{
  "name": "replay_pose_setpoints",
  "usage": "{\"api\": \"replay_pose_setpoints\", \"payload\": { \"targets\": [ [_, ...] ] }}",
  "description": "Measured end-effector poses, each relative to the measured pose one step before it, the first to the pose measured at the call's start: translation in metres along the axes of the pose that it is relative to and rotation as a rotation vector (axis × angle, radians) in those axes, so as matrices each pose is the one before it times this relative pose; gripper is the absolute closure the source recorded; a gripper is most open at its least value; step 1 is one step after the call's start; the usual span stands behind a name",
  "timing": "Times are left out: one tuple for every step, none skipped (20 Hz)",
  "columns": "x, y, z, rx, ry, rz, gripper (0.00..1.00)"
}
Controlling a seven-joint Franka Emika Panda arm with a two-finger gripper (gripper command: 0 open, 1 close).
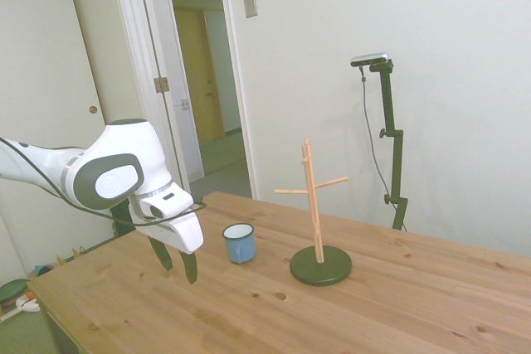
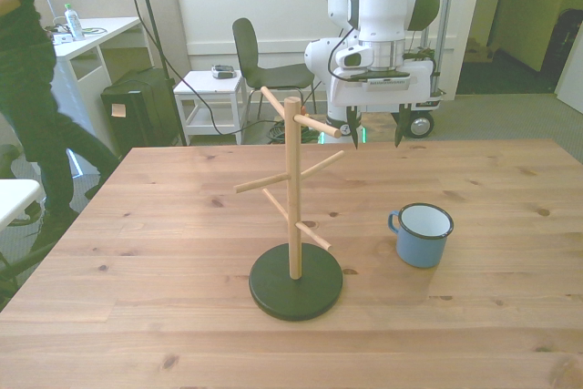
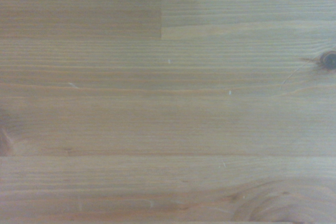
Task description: Hang the mug
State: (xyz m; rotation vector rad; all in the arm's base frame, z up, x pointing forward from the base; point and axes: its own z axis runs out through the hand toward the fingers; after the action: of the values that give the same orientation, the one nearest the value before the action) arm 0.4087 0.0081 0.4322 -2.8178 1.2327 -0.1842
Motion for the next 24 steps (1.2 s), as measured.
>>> {"api": "replay_pose_setpoints", "payload": {
  "targets": [
    [0.00036, 0.00015, 0.0005, -0.00055, -0.00152, 0.00007, 0.0],
    [0.0017, 0.00139, 0.00045, 0.00021, -0.00334, -0.00122, 0.0],
    [-0.00025, -0.00327, -0.00205, 0.0028, 0.00292, -0.00593, 0.0],
    [-0.001, -0.01043, -0.00745, 0.0072, 0.00611, -0.01664, 0.0],
    [-0.00003, -0.01018, -0.00713, 0.00665, 0.00546, -0.01533, 0.0],
    [0.00078, -0.01069, -0.00665, 0.00455, 0.00414, -0.01413, 0.0],
    [0.00255, -0.00924, -0.0056, 0.00361, 0.0017, -0.00936, 0.0],
    [0.00389, -0.00774, -0.0037, 0.00061, -0.00146, -0.00657, 0.0],
    [0.00462, -0.00764, -0.00172, 0.00064, -0.00118, -0.00618, 0.0],
    [0.00479, -0.00744, 0.00021, -0.00185, 0.00068, -0.00921, 0.0],
    [0.00496, -0.00746, 0.00128, -0.00451, 0.00064, -0.01485, 0.0],
    [0.00514, -0.00751, 0.00186, -0.00671, -0.00052, -0.0188, 0.0],
    [0.00534, -0.00772, 0.0015, -0.00639, 0.00295, -0.0199, 0.0],
    [0.00534, -0.00781, 0.00089, -0.00491, 0.00415, -0.02069, 0.0],
    [0.005, -0.00753, 0.00006, -0.00634, 0.01054, -0.02043, 0.0],
    [0.00415, -0.00766, -0.00031, -0.00494, 0.00944, -0.01724, 0.0],
    [0.0033, -0.00782, -0.00065, -0.00499, 0.0099, -0.01814, 0.0],
    [0.0025, -0.00734, -0.00058, -0.0081, 0.01154, -0.02001, 0.0],
    [0.00205, -0.00679, -0.00005, -0.00968, 0.0102, -0.01998, 0.0],
    [0.00238, -0.00712, 0.00026, -0.00885, 0.0105, -0.0194, 0.0],
    [0.00243, -0.00655, 0.00071, -0.00561, 0.00713, -0.01522, 0.0],
    [0.0025, -0.0065, 0.00171, -0.0046, 0.00357, -0.01278, 0.0],
    [0.00265, -0.00631, 0.0023, -0.00223, 0.00054, -0.00932, 0.0],
    [0.00277, -0.00561, 0.00285, -0.00092, -0.00188, -0.00637, 0.0]
  ]
}}
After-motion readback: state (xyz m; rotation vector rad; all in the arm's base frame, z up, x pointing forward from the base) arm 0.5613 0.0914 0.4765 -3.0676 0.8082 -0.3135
